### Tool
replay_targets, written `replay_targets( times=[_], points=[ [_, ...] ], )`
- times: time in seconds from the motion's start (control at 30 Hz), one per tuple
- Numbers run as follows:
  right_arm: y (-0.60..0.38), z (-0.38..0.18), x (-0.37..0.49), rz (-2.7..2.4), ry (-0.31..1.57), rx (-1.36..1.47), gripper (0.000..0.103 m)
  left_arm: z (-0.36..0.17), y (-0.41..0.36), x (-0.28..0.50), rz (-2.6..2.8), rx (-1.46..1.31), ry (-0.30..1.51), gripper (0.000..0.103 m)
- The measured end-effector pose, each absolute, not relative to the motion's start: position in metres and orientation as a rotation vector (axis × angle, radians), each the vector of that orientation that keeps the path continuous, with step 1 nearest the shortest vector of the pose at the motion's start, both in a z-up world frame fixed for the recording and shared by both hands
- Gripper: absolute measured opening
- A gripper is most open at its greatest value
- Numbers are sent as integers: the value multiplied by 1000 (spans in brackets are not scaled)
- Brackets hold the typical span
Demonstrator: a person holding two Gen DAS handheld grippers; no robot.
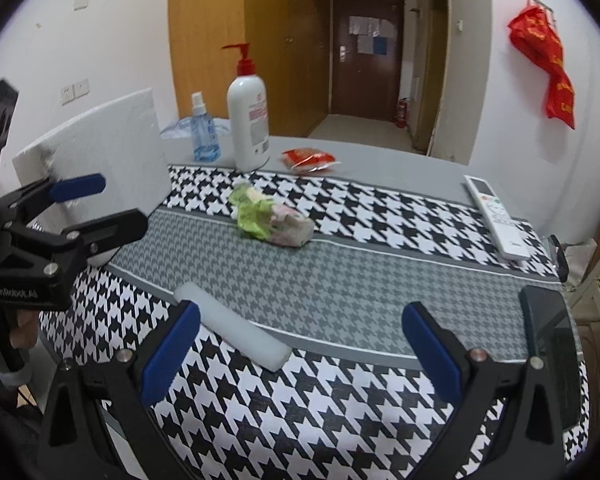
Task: Organize soft objects
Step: 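Close the right gripper on the white foam stick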
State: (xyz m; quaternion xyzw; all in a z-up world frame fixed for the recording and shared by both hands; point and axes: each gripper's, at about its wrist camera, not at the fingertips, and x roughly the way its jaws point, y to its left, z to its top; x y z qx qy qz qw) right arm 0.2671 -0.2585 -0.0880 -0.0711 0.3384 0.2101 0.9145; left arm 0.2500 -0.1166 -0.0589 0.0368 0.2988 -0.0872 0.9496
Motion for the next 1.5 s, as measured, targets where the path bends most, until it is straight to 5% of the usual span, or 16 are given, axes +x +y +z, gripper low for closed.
replay_targets(
  times=[0.33,0.7,1.23,1.5],
  points=[
    [-260,-99,270,500,719,-189,99,-59,-131,258,-199,92,618,102],
    [-255,-110,275,665,777,-243,70,-59,-140,273,-208,98,637,102],
    [-232,-127,285,769,838,-383,46,-61,-136,281,-193,76,652,102],
    [-236,-125,278,763,812,-414,24,-64,-137,288,-193,85,671,102]
  ],
)
